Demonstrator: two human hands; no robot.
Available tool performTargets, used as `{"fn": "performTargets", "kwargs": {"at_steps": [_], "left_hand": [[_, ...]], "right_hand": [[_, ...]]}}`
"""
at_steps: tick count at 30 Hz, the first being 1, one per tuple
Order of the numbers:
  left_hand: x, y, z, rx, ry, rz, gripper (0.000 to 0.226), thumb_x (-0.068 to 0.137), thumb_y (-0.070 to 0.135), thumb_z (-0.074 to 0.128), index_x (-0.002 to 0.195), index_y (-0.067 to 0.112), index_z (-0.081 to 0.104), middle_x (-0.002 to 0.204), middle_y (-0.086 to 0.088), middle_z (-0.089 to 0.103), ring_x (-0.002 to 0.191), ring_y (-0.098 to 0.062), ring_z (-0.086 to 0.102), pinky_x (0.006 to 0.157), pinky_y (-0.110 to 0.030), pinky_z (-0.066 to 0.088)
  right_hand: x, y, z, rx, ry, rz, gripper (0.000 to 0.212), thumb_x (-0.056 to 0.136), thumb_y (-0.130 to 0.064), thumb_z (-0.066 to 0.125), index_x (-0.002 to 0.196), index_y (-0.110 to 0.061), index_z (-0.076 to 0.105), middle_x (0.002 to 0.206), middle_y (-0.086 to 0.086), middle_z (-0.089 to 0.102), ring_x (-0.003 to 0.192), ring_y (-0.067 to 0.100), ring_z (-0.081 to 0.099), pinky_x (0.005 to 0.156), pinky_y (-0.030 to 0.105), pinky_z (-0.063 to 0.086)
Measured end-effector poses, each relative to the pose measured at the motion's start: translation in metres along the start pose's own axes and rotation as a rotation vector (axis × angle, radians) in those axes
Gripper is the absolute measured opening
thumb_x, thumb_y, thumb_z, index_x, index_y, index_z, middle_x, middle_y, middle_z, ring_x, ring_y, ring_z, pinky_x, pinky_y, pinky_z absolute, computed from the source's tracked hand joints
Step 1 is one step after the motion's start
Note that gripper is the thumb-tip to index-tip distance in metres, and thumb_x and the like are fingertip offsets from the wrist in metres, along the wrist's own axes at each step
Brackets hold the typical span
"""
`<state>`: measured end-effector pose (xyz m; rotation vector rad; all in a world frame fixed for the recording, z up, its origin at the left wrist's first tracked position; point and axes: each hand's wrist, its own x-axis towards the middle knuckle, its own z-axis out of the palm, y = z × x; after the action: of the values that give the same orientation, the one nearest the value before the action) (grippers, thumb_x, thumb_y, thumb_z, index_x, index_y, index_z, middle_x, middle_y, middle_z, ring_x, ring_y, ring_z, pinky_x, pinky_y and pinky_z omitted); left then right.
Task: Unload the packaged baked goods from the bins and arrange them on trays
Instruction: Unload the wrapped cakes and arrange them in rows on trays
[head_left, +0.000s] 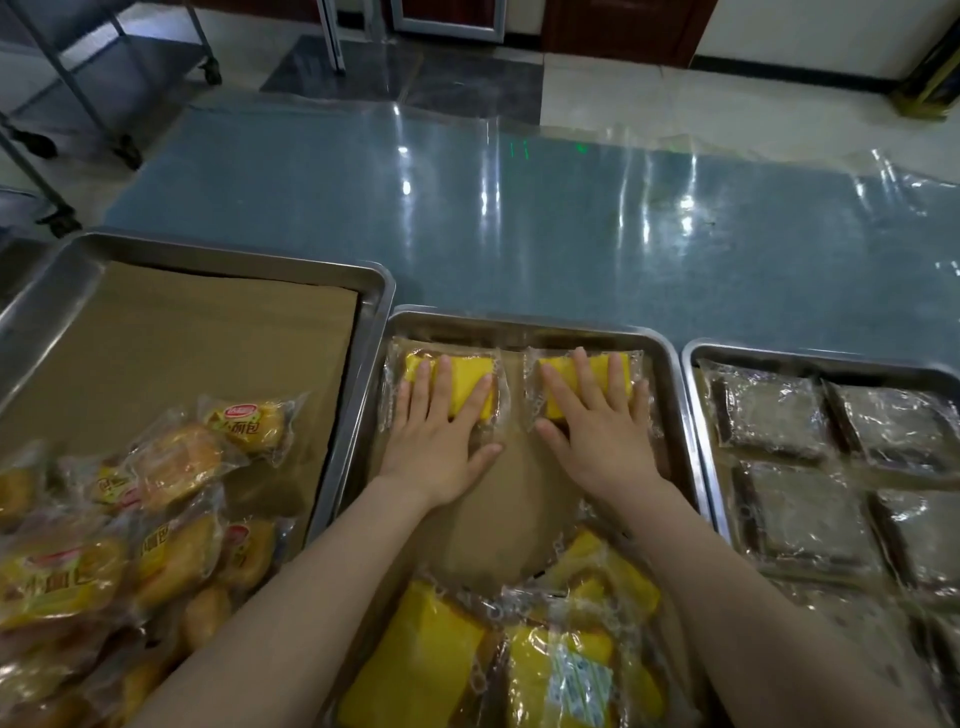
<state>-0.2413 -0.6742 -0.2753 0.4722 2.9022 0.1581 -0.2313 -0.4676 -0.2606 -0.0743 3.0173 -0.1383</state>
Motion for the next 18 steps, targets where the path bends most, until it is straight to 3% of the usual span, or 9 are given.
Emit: {"fn": "performTargets", "kwargs": {"at_steps": [3, 9, 13, 15, 16, 18], "left_hand": [[0.010, -0.002, 0.000, -0.008, 0.019, 0.025, 0.075, 0.087, 0.070, 0.020, 0.138, 0.044, -0.029, 0.147, -0.010, -0.038, 0.132, -0.029, -0.040, 0.102, -0.041, -0.028], [0.006, -0.001, -0.008, -0.051, 0.112, 0.038, 0.078, 0.089, 0.064, 0.024, 0.137, 0.040, -0.033, 0.144, -0.008, -0.044, 0.132, -0.023, -0.041, 0.105, -0.037, -0.023], [-0.014, 0.012, -0.032, -0.210, 0.156, 0.051, 0.076, 0.095, 0.049, 0.036, 0.147, 0.029, -0.015, 0.155, -0.002, -0.021, 0.141, -0.015, -0.021, 0.112, -0.032, -0.012], [-0.041, 0.015, -0.038, -0.355, 0.098, 0.024, 0.072, 0.096, 0.043, 0.041, 0.150, 0.027, -0.004, 0.158, 0.004, -0.008, 0.143, -0.012, -0.009, 0.113, -0.031, -0.002], [-0.059, 0.015, -0.039, -0.427, 0.056, 0.020, 0.069, 0.096, 0.042, 0.042, 0.150, 0.027, 0.002, 0.158, 0.006, -0.003, 0.144, -0.010, -0.004, 0.113, -0.031, 0.002], [-0.098, 0.013, -0.042, -0.552, -0.015, 0.014, 0.063, 0.096, 0.040, 0.044, 0.149, 0.031, 0.012, 0.157, 0.011, 0.009, 0.143, -0.008, 0.007, 0.112, -0.027, 0.010]], "right_hand": [[0.004, -0.003, 0.004, -0.006, -0.007, 0.035, 0.068, 0.087, -0.070, 0.015, 0.148, -0.045, -0.003, 0.158, -0.004, -0.017, 0.139, 0.031, -0.029, 0.108, 0.058, -0.016], [-0.002, -0.009, 0.007, -0.035, 0.001, 0.062, 0.067, 0.093, -0.063, 0.019, 0.150, -0.038, -0.008, 0.159, 0.001, -0.018, 0.139, 0.035, -0.028, 0.106, 0.058, -0.018], [-0.014, -0.012, -0.012, 0.106, 0.037, 0.005, 0.064, 0.095, -0.058, 0.026, 0.151, -0.037, 0.003, 0.159, -0.006, -0.013, 0.141, 0.027, -0.027, 0.107, 0.053, -0.020], [-0.038, -0.012, -0.021, 0.185, 0.144, -0.059, 0.057, 0.096, -0.050, 0.037, 0.149, -0.035, 0.021, 0.159, -0.008, 0.007, 0.146, 0.023, -0.010, 0.115, 0.048, -0.009], [-0.053, -0.011, -0.026, 0.310, 0.156, -0.069, 0.050, 0.095, -0.043, 0.045, 0.144, -0.033, 0.037, 0.155, -0.008, 0.024, 0.146, 0.022, 0.008, 0.117, 0.043, 0.004], [-0.087, -0.005, -0.032, 0.628, 0.062, -0.002, 0.032, 0.093, -0.036, 0.056, 0.125, -0.033, 0.060, 0.130, -0.014, 0.055, 0.129, 0.016, 0.045, 0.106, 0.031, 0.032]]}}
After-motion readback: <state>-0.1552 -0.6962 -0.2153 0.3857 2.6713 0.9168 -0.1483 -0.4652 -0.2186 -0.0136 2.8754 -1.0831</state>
